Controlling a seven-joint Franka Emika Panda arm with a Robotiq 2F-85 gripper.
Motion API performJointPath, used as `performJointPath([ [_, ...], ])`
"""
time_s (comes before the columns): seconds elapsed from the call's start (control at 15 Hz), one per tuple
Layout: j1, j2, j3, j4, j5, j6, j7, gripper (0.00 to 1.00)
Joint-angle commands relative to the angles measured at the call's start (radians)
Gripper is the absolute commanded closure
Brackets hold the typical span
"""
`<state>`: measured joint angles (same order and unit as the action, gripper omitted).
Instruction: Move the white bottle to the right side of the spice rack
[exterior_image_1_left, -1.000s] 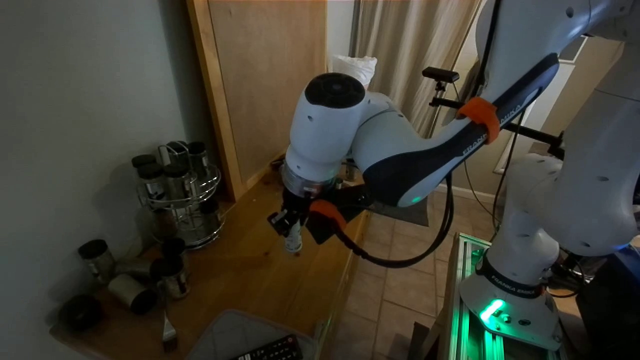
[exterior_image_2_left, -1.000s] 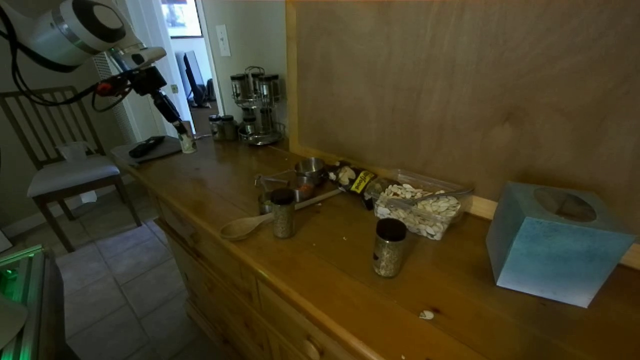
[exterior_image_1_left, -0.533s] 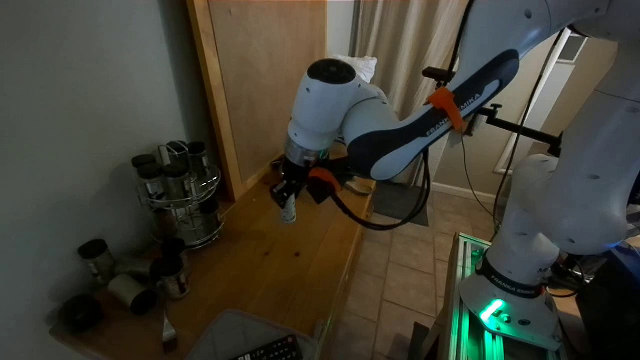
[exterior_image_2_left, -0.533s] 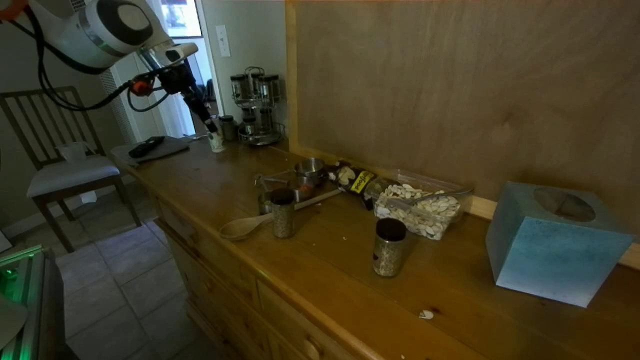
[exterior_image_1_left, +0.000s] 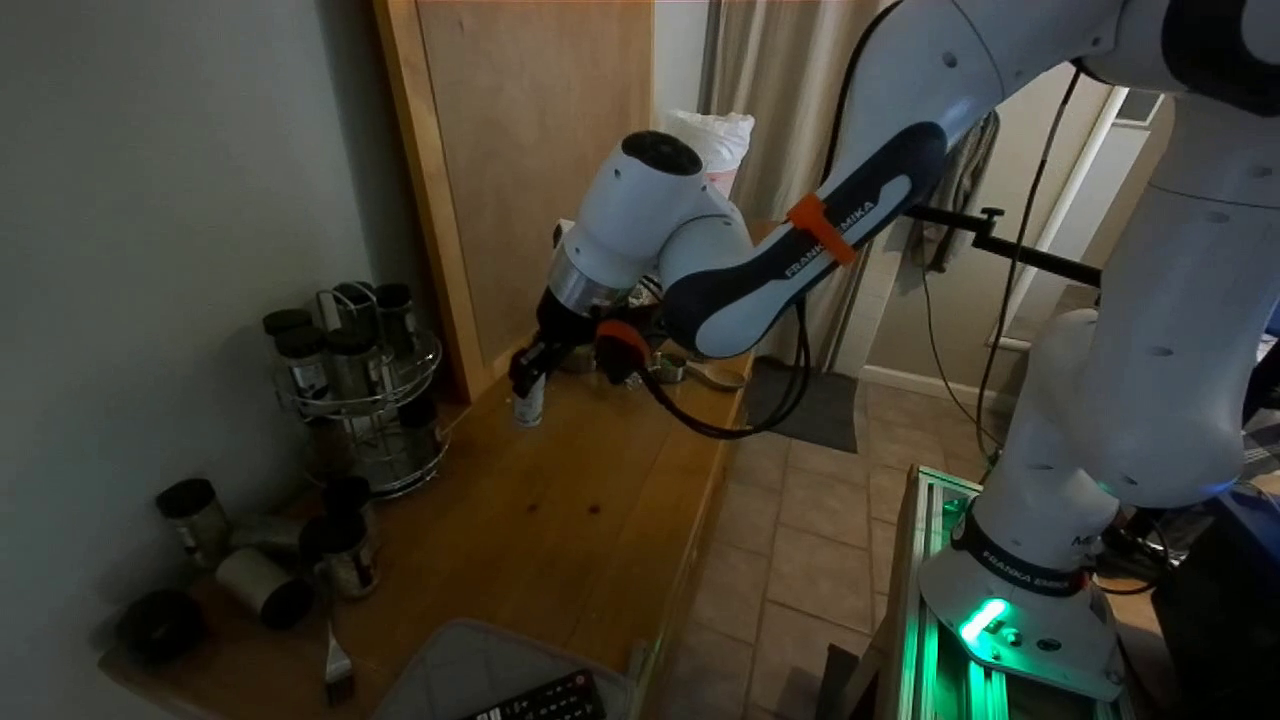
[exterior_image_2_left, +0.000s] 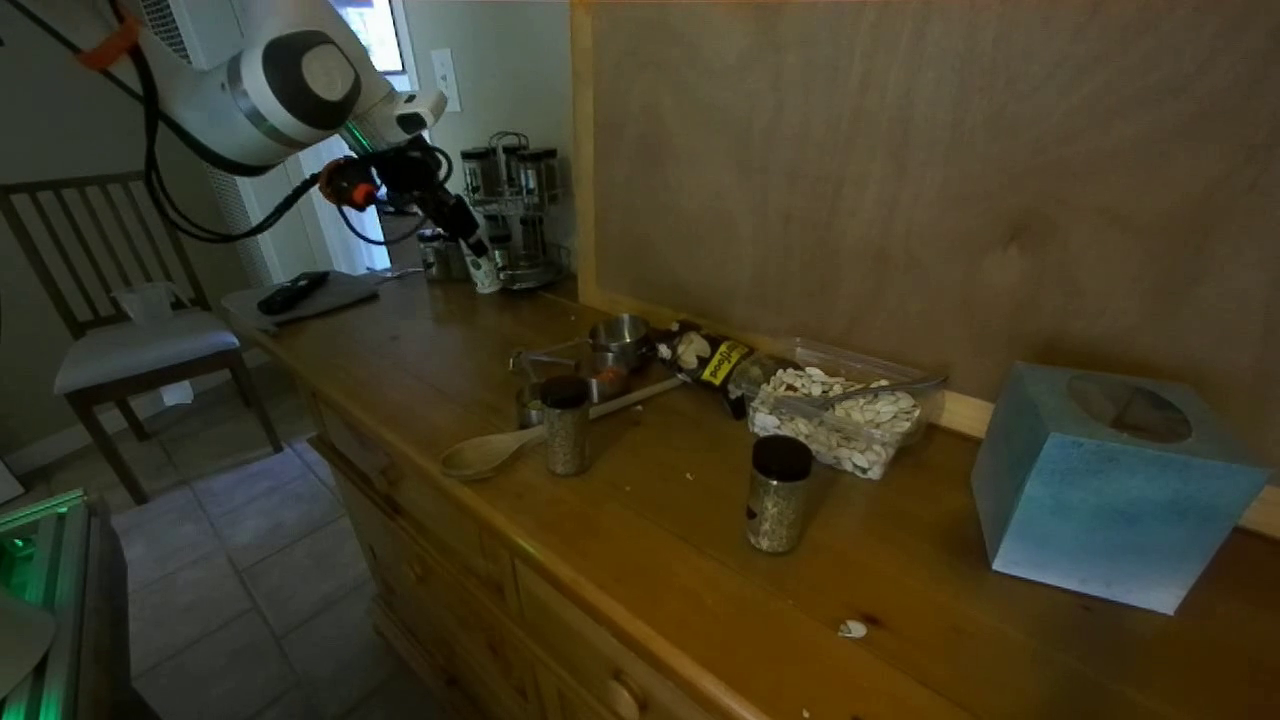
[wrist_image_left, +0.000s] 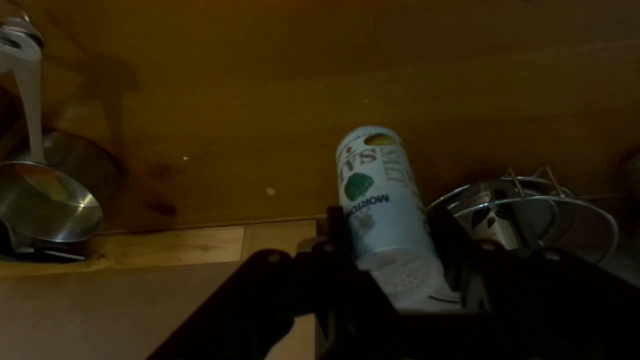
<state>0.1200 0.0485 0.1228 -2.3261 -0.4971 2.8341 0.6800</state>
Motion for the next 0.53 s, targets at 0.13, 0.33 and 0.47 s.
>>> performJointPath([
  [0.13,-0.034,0.128,-0.004,0.105,0.038,0.069,-0.157,0.80],
  [0.33,-0.076,0.172,0.030,0.148,0.128,0.063,-0.284,0.80],
  [0.47,-0.054,0.141,0.007,0.117,0.095,0.044,-0.232,0.55],
])
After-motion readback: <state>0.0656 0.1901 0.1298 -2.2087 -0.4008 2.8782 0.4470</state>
